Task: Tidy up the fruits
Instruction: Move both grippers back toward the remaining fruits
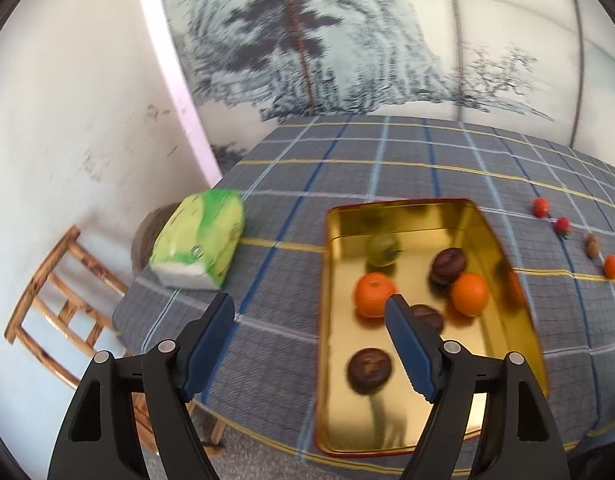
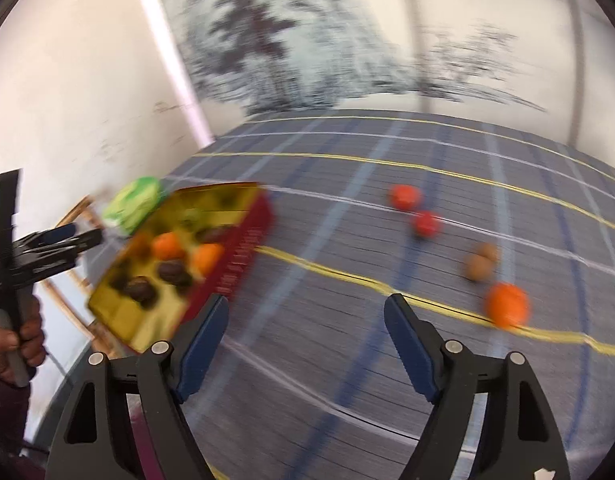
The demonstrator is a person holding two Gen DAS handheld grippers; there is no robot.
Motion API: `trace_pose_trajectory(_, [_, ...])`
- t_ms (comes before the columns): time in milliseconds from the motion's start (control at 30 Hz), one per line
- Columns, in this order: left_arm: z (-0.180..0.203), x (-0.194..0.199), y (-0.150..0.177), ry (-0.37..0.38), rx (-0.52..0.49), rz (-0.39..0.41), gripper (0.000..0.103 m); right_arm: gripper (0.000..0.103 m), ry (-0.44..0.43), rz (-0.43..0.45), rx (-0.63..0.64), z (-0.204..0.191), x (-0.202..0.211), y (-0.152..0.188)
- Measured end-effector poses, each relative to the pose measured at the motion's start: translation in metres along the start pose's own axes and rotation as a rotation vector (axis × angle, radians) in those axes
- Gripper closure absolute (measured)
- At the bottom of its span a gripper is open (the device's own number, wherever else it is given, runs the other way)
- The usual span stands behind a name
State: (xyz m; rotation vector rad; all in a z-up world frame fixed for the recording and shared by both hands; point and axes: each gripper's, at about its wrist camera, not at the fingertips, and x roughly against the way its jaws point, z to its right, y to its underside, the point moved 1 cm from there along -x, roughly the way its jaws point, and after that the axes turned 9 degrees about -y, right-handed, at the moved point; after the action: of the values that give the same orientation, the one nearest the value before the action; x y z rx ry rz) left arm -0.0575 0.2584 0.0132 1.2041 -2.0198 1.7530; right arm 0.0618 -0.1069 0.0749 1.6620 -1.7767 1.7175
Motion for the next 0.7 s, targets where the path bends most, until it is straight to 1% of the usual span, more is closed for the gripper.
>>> trace_pose_trajectory(67, [0.010,0.005,-0.003,0.012,-0.020,0.010,0.024,0.021,0.048,0.016,-0.033,0.021,0.013,0.005])
trace_pose_trajectory(133, [0.021,0.011,-0.006,0.020,-0.044,0.017,0.024,0.015,0.085,0.031,-0.071,0.040,0.025,0.009])
trace_pose_trajectory(233, [0.041,0.020,-0.012,0.046,-0.083,0.032,0.024,0.010,0.142,0.055,-0.131,0.070,0.042,0.015])
trace_pose_trajectory(300, [0.054,0.024,-0.017,0.058,-0.110,0.037,0.024,0.010,0.186,0.059,-0.158,0.087,0.049,0.019])
trace_pose_trajectory(333, [0.061,0.026,-0.020,0.076,-0.123,0.037,0.024,0.010,0.210,0.059,-0.168,0.096,0.053,0.021])
trace_pose_trajectory(433, [0.089,0.033,-0.031,0.176,-0.167,0.025,0.024,0.010,0.272,0.057,-0.170,0.119,0.061,0.025])
trace_pose_trajectory(500, [0.113,0.037,-0.042,0.278,-0.192,-0.006,0.024,0.010,0.319,0.051,-0.162,0.131,0.063,0.029])
trace_pose_trajectory(533, [0.123,0.038,-0.048,0.315,-0.199,-0.017,0.024,0.010,0.339,0.047,-0.161,0.139,0.064,0.031])
trace_pose_trajectory(600, [0.147,0.035,-0.063,0.384,-0.202,-0.061,0.024,0.010,0.342,0.040,-0.181,0.153,0.064,0.034])
trace_pose_trajectory(700, [0.177,0.027,-0.085,0.471,-0.172,-0.124,0.024,0.010,0.333,0.045,-0.222,0.172,0.064,0.043])
